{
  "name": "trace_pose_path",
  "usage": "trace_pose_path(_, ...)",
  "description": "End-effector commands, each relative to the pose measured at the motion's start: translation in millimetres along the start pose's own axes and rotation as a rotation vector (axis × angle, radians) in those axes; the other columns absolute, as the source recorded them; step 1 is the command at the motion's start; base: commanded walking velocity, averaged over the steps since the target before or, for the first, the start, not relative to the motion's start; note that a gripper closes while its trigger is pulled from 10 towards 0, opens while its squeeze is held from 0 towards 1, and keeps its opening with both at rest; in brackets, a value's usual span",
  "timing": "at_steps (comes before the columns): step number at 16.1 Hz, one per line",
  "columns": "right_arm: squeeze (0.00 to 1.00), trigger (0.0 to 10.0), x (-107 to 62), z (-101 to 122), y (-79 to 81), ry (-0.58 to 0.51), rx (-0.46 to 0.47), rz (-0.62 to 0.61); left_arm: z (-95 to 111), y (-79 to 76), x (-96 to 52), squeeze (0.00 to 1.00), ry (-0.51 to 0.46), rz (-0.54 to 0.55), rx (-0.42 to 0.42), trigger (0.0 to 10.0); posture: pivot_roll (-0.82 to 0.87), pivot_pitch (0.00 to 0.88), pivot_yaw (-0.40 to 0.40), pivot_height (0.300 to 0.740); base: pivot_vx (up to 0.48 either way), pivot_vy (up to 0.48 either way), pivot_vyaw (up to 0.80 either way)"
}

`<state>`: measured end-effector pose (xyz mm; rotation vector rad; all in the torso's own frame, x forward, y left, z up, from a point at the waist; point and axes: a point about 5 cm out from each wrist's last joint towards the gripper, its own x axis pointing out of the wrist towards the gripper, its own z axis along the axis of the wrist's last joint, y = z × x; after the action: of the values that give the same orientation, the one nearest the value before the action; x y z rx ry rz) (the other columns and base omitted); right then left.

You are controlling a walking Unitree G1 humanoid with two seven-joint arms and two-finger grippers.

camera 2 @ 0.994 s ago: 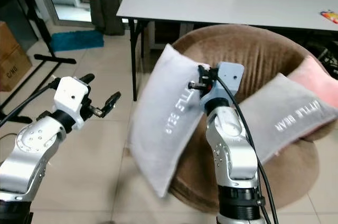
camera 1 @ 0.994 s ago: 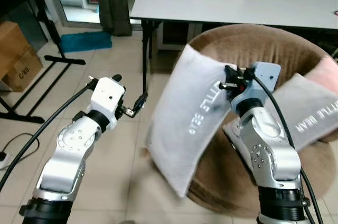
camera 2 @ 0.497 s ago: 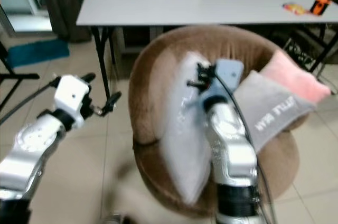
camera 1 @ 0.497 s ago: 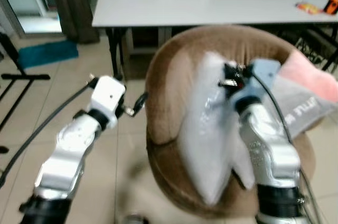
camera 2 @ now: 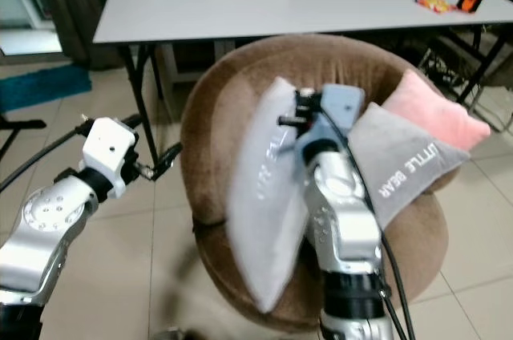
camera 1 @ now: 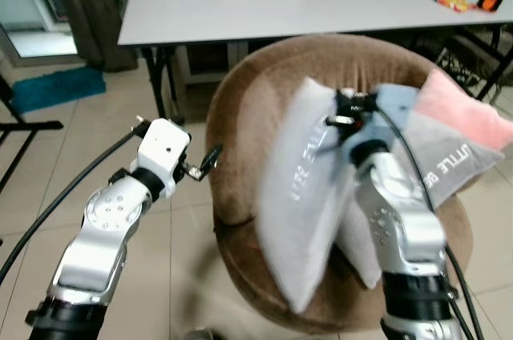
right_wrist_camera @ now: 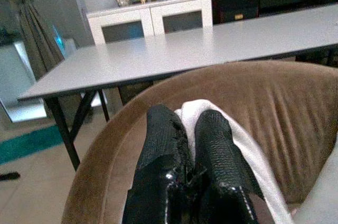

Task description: Move the pillow to the sofa from floor

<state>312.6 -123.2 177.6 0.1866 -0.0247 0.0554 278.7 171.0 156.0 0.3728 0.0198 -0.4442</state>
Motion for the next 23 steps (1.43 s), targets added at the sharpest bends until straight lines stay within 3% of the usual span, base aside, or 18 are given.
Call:
trace_pose_path(1,0.0,10.0,2.9,17,-1.6,-0.089,-0.009,-0.02,1,-2.8,-1.3,0.0,0.0,-0.02,0.016,10.0,-0.05,0.0,-0.019,0.74,0.0,0.0,0.0)
trace_pose_path(4,0.0,10.0,8.9,14,5.1,-0.086,-0.006,0.013,1,-5.3,-2.3,0.0,0.0,-0.034,0.013,10.0,-0.04,0.0,-0.022,0.74,0.0,0.0,0.0)
trace_pose_path(8,0.0,10.0,40.8,-1,-9.4,-0.025,-0.122,-0.149,-1,-10.5,-5.4,0.0,0.013,-0.076,0.004,10.0,-0.04,0.0,-0.024,0.74,0.0,0.0,0.0)
trace_pose_path(10,0.0,10.0,55.6,-2,-15.6,-0.017,-0.114,-0.196,-2,-15.2,-7.6,0.0,0.023,-0.111,-0.004,10.0,-0.04,0.0,-0.031,0.74,0.0,0.0,0.0)
trace_pose_path(14,0.0,10.0,81.7,6,-13.7,-0.005,-0.095,-0.193,-5,-24.7,-18.1,0.0,0.044,-0.153,-0.014,10.0,-0.02,0.0,-0.057,0.74,0.0,0.0,0.0)
trace_pose_path(19,0.0,10.0,106.7,59,-12.7,-0.112,-0.103,-0.237,-5,-36.8,-41.7,0.0,0.087,-0.193,-0.044,10.0,0.01,0.0,-0.081,0.74,0.0,0.0,0.0)
trace_pose_path(22,0.0,10.0,108.8,66,-19.8,-0.121,-0.089,-0.275,2,-42.2,-59.3,0.0,0.08,-0.222,-0.062,10.0,0.04,0.0,-0.101,0.74,0.0,0.0,0.0)
trace_pose_path(23,0.0,10.0,107.8,55,-22.4,-0.085,-0.041,-0.272,3,-40.5,-72.3,0.0,0.113,-0.218,-0.069,10.0,0.06,0.038,-0.108,0.74,0.0,0.0,0.0)
